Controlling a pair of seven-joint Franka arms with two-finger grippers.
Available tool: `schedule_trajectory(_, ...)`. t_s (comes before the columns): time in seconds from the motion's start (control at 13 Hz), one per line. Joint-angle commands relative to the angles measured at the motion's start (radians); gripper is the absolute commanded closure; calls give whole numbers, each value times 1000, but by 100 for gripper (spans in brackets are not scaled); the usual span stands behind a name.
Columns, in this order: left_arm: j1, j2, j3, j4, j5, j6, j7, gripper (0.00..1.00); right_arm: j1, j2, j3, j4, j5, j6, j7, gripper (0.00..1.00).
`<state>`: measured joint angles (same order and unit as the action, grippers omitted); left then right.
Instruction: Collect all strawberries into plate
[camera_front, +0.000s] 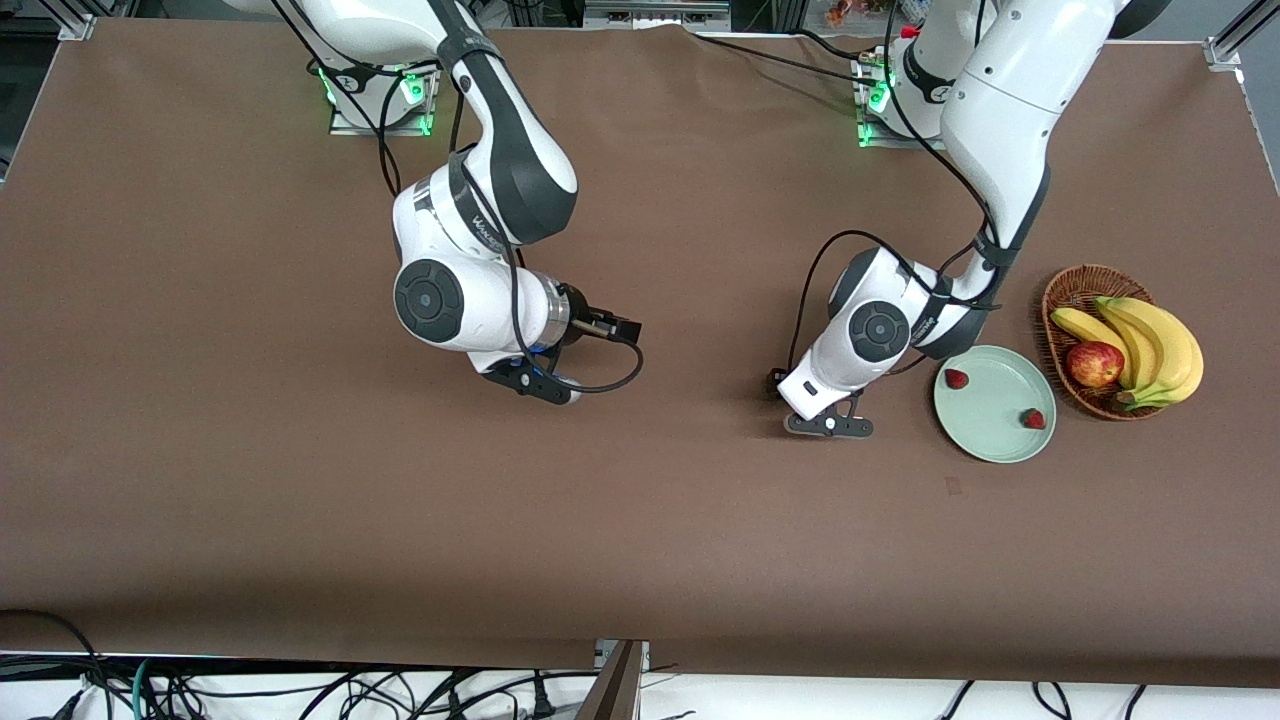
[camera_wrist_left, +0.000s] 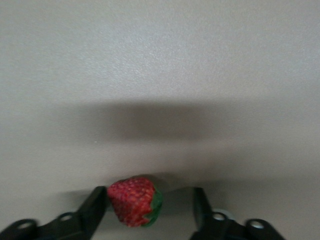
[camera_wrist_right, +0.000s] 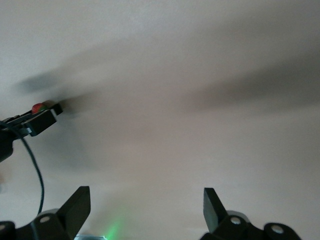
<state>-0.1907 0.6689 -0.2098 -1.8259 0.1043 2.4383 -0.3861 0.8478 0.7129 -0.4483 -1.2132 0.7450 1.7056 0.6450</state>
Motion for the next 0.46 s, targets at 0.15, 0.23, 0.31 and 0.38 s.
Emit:
schedule_trajectory(0.15,0,-34,6,-41,17,12,-11,98,19,-32,-3,-29,-36,0,-11,1)
schedule_trajectory(0.23,5,-34,7,-39,17,12,-10,100,19,-32,-3,-29,-39,0,-11,1)
schedule_trajectory(0.31,20,-40,7,-33,17,5,4,100,19,-32,-4,-29,-41,0,-15,1)
schedule_trajectory(0.38,42,-54,7,-30,18,1,12,100,19,-32,-18,-29,-41,-3,-16,1)
